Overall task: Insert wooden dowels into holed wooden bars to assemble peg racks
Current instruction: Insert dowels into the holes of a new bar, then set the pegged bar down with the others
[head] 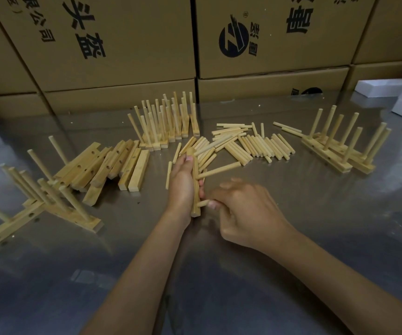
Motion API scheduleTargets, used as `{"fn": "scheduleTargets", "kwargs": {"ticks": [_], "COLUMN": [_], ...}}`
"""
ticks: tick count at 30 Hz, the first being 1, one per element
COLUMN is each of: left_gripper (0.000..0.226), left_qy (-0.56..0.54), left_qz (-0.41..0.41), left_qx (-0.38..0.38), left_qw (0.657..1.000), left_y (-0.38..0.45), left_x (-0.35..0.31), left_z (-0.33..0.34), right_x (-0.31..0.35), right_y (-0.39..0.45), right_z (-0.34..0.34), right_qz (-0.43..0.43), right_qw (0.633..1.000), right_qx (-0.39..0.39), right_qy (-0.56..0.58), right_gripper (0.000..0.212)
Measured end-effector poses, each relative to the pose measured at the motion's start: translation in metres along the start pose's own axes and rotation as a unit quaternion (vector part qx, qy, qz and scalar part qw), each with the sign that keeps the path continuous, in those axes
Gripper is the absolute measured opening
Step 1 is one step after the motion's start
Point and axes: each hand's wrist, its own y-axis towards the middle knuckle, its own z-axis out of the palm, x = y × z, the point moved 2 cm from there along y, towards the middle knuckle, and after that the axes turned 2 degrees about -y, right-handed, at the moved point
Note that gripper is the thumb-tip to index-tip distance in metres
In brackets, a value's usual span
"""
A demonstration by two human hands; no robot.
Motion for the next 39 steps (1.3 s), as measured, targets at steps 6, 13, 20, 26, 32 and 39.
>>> {"fn": "scheduleTargets", "kwargs": {"ticks": [6, 13, 20, 26, 32, 39], "left_gripper": [0.032, 0.039, 0.042, 0.034, 0.037, 0.027], "left_qy": [0.016, -0.055, -0.118, -0.090, 0.169, 0.163], "left_qz": [-0.004, -0.043, -0.036, 0.010, 0.178, 0.146], "left_qx": [0.019, 0.000, -0.001, 0.017, -0.053, -0.097], "left_qw": [1.000, 0.998, 0.992, 0.996, 0.968, 0.971], "left_y": [-0.001, -0.005, -0.011, -0.010, 0.003, 0.019], "left_x": [-0.003, -0.006, -0.008, -0.010, -0.008, -0.002], "left_z": [0.002, 0.001, 0.005, 0.009, -0.006, -0.014], "right_x": [-0.012, -0.012, -0.007, -0.024, -0.078, -0.125], "right_y": [-0.002, 0.001, -0.006, -0.004, 0.036, 0.148], "right_z": [-0.002, 0.007, 0.025, 0.017, -0.003, 0.017], "right_qz": [0.103, 0.225, 0.182, 0.271, 0.365, 0.387], "right_qw": [0.966, 0.819, 0.931, 0.915, 0.888, 0.898], "right_qx": [-0.041, -0.038, -0.046, -0.094, -0.129, -0.083], "right_qy": [0.235, 0.527, 0.314, 0.286, 0.249, 0.194], "right_gripper": [0.008, 0.034, 0.036, 0.021, 0.019, 0.046]}}
